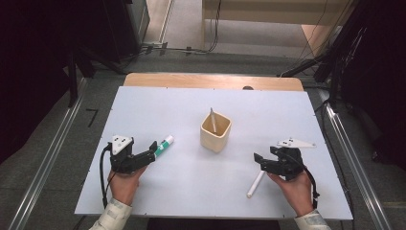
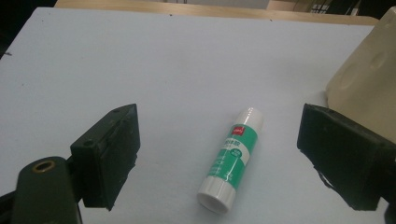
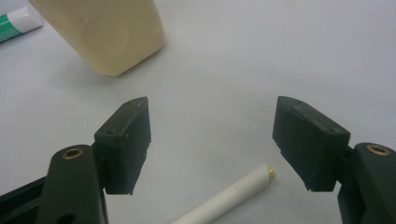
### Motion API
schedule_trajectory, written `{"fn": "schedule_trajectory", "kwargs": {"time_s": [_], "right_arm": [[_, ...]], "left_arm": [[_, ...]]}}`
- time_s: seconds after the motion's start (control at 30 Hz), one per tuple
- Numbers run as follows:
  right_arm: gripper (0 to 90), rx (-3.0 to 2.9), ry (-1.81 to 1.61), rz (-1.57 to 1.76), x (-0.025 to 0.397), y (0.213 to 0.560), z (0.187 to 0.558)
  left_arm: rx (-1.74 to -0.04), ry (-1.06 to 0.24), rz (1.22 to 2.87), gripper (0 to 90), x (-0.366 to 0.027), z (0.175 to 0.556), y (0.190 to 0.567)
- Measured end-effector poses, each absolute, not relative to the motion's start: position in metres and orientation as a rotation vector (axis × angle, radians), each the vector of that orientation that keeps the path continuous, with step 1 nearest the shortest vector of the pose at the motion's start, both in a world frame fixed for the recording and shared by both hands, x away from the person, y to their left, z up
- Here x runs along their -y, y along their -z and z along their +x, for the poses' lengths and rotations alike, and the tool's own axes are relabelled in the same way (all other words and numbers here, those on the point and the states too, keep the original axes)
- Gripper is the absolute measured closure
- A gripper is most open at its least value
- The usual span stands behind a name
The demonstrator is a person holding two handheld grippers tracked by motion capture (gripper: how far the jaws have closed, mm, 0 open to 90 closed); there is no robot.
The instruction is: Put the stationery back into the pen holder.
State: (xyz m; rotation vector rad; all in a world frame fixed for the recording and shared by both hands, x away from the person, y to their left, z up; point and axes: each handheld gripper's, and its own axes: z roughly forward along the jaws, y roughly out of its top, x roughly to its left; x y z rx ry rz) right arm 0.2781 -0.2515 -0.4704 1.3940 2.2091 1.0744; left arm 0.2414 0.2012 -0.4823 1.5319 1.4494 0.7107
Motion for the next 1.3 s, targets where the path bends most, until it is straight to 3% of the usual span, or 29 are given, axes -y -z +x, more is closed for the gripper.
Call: {"fn": "schedule_trajectory", "kwargs": {"time_s": [1.3], "right_arm": [[26.7, -2.211, -0.912, 1.591, 0.255, 0.506, 0.250]], "left_arm": [[-1.446, -0.708, 1.528, 14.2, -0.201, 0.241, 0.481]]}}
